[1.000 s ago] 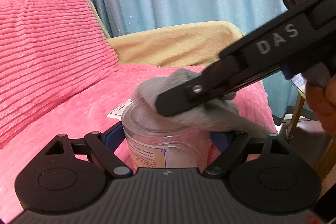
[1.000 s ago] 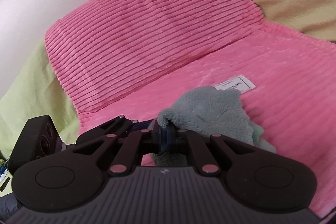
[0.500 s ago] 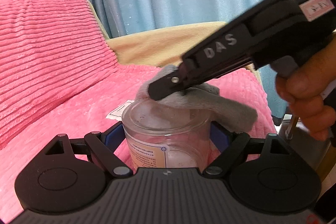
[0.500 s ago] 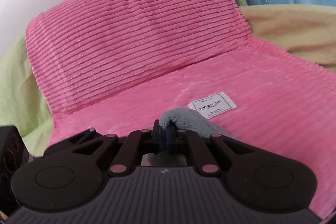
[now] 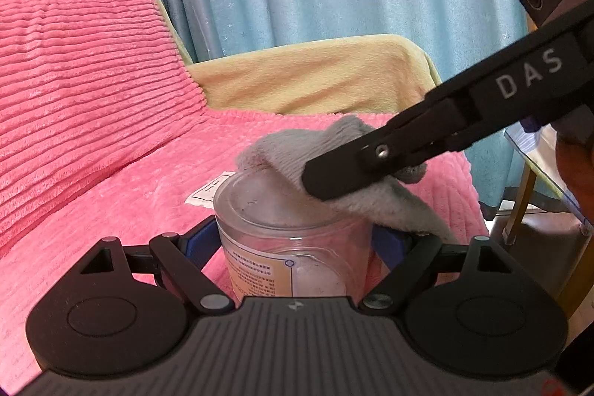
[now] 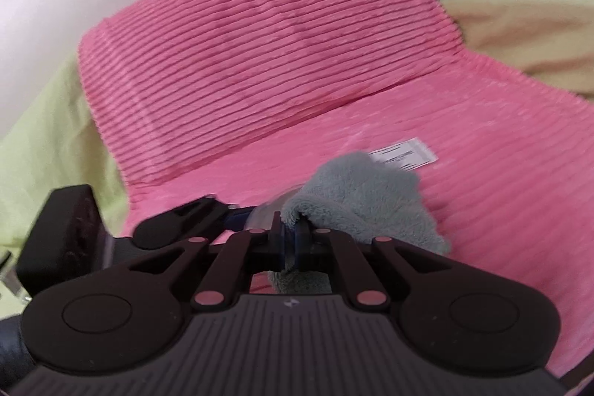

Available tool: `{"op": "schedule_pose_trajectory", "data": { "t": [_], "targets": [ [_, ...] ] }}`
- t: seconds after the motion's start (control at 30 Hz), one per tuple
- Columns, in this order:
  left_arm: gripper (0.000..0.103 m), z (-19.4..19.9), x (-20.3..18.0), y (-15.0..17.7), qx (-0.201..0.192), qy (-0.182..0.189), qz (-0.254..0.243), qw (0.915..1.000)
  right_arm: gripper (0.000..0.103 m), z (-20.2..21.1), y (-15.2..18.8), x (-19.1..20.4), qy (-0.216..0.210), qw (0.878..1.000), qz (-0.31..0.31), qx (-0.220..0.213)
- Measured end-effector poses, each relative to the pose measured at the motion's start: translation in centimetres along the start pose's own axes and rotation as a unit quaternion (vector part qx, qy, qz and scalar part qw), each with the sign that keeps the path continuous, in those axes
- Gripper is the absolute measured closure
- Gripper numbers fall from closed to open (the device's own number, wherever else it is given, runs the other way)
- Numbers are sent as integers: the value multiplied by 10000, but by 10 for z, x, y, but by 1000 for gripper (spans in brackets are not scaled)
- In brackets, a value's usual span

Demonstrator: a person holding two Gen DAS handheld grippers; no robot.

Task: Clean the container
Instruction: 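Rub the cloth around the jar rim with the right tool while the left tool holds the jar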

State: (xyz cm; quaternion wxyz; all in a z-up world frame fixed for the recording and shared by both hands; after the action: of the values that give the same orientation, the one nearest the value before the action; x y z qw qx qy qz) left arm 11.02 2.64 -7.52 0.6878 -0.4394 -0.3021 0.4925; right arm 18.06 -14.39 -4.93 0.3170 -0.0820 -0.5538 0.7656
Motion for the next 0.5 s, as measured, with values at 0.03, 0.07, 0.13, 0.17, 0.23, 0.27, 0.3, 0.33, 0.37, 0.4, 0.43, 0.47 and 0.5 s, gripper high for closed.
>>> {"op": "schedule_pose_trajectory", "data": {
  "t": [0.03, 0.07, 0.13, 0.17, 0.23, 0.27, 0.3, 0.33, 0.37, 0.4, 0.43, 0.47, 0.5],
  "targets": [
    [18, 0, 0, 0, 0, 5, 7, 10000, 101, -3, -1, 0, 9, 10000, 0, -12],
    [18, 1, -1, 0, 1, 9, 15, 10000, 101, -5, -2, 0, 31, 10000, 3, -23],
    [18, 2, 1, 0, 0, 18, 25, 10000, 101, -10, -5, -1, 75, 10000, 8, -47],
    [18, 2, 0, 1, 0, 20, 34, 10000, 101, -12, -6, -1, 97, 9999, 11, -59],
    [18, 3, 0, 1, 0, 30, 53, 10000, 101, -17, -8, -1, 141, 9999, 17, -83],
    [18, 3, -1, 2, -2, 31, 52, 10000, 101, -19, -9, -2, 163, 9998, 19, -95],
    [18, 3, -2, 0, 0, 17, 61, 10000, 101, -21, -10, -2, 185, 9998, 22, -107],
    [18, -2, -3, -5, 15, -36, 114, 9999, 101, -24, -11, -2, 207, 9997, 25, -118],
    [18, -2, -3, -5, 12, -33, 123, 9999, 101, -26, -13, -2, 229, 9996, 28, -130],
    [18, -2, -2, -5, 10, -26, 134, 9999, 101, -28, -14, -2, 251, 9996, 31, -142],
    [18, -2, -1, -5, 7, -19, 146, 9999, 101, -31, -15, -3, 273, 9995, 33, -154],
    [18, -2, 0, -5, 6, -14, 162, 9999, 101, -33, -16, -3, 295, 9994, 36, -166],
    [18, -2, 0, -4, 4, -5, 178, 9998, 102, -35, -17, -3, 317, 9993, 39, -178]
  ]
}}
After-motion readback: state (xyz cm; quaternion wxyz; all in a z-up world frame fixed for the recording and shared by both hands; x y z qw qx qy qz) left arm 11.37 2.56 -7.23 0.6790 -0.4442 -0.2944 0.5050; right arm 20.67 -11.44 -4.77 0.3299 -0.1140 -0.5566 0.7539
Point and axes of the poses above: each gripper's, at about its wrist camera, not at the fingertips, and z roughly against the way its jaws point, x to its left, y to its underside, the point moved 2 cm from there along -z, roughly the way its jaws point, and after that the axes turned 12 degrees about z, right-handed, at the moved point
